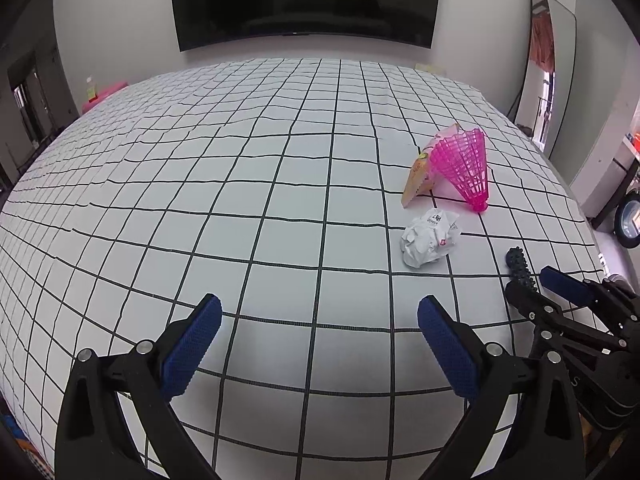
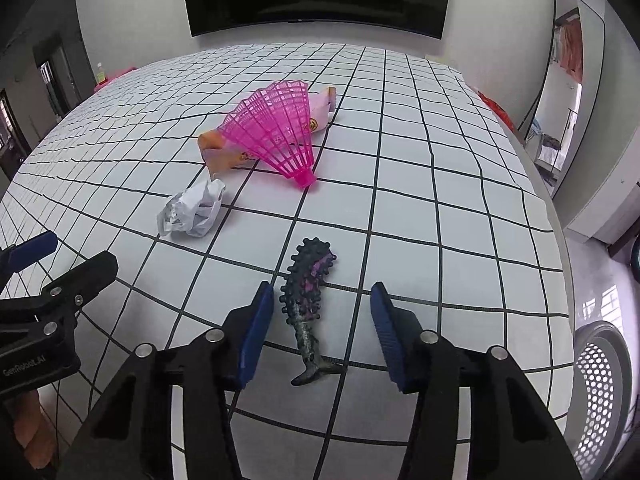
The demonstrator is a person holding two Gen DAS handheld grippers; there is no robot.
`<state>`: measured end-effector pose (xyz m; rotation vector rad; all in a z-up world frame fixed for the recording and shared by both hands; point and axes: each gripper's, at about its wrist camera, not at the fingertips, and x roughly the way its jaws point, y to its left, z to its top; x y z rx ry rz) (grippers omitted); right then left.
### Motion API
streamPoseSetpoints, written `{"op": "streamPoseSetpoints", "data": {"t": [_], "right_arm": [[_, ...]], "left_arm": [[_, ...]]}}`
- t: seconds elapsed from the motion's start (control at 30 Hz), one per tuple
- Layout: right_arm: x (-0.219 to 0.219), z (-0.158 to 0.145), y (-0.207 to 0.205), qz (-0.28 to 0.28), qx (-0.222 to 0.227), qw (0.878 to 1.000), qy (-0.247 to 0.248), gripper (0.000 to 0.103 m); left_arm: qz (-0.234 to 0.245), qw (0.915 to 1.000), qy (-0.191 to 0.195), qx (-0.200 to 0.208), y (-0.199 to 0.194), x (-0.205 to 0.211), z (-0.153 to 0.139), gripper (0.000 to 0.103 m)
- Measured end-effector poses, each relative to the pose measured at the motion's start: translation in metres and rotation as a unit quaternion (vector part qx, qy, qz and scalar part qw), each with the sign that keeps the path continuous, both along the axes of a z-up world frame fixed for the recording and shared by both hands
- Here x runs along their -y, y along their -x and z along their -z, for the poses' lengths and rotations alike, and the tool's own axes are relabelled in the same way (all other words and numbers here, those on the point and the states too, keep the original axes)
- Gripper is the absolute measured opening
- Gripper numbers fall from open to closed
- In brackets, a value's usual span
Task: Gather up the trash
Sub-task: 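Close the right tool on the dinosaur while the left tool grasps the crumpled white paper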
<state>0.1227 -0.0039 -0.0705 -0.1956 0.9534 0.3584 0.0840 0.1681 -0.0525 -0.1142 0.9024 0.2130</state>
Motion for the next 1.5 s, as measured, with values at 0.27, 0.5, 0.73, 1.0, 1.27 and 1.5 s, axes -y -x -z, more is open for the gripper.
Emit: {"op": "streamPoseSetpoints", "data": {"t": [0.27,0.5,0.73,1.0,1.27,1.5], "right_arm": [[0.003,-0.004,0.007,-0.011,-0.001,1.0,-0.027,0.02],[0.028,-0.019,0.016,0.018,0.007,0.998,-0.058,0.02],[0.063,-0.025,0.027,0.05,0.01,0.996,-0.073,0.02],[0.094,-0.026,0.034,0.076,0.01,0.993,-0.091,0.02],[0.106,-0.022,0.034,0.085,0.005,0.991,-0.099,0.02],[0.105,-0.021,0.034,0.085,0.003,0.991,-0.101,0.02]], "left_arm": [[0.012,0.9999,0.008,-0.003,0.001,0.007,-0.003,0.096],[0.024,0.9997,0.009,-0.004,-0.011,0.018,-0.008,0.097],[0.041,0.999,0.008,-0.013,-0.038,0.036,-0.004,0.097],[0.044,0.9985,0.006,-0.031,-0.069,0.047,0.009,0.096],[0.047,0.998,0.007,-0.041,-0.084,0.05,0.018,0.07],[0.056,0.9977,0.017,-0.034,-0.077,0.048,0.012,0.034]]}}
